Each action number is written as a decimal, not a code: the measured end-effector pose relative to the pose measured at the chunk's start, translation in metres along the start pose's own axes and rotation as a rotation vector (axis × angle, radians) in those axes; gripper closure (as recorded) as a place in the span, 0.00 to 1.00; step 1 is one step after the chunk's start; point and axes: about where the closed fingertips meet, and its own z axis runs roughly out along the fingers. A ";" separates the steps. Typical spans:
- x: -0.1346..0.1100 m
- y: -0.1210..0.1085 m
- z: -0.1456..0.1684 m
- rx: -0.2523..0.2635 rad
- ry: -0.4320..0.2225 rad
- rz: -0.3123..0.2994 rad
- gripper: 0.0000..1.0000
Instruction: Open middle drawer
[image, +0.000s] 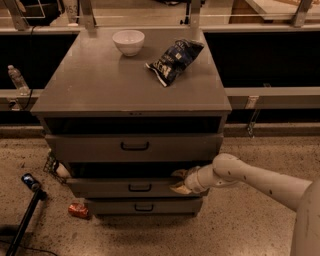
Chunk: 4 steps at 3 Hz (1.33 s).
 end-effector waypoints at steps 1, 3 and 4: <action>-0.002 0.000 -0.002 0.000 0.000 0.000 0.95; -0.006 0.000 -0.006 -0.001 0.000 0.000 0.61; -0.004 0.034 -0.012 -0.096 0.063 0.055 0.38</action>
Offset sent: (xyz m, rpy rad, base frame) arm -0.1146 -0.0048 0.0502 -0.0964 0.3526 -0.0177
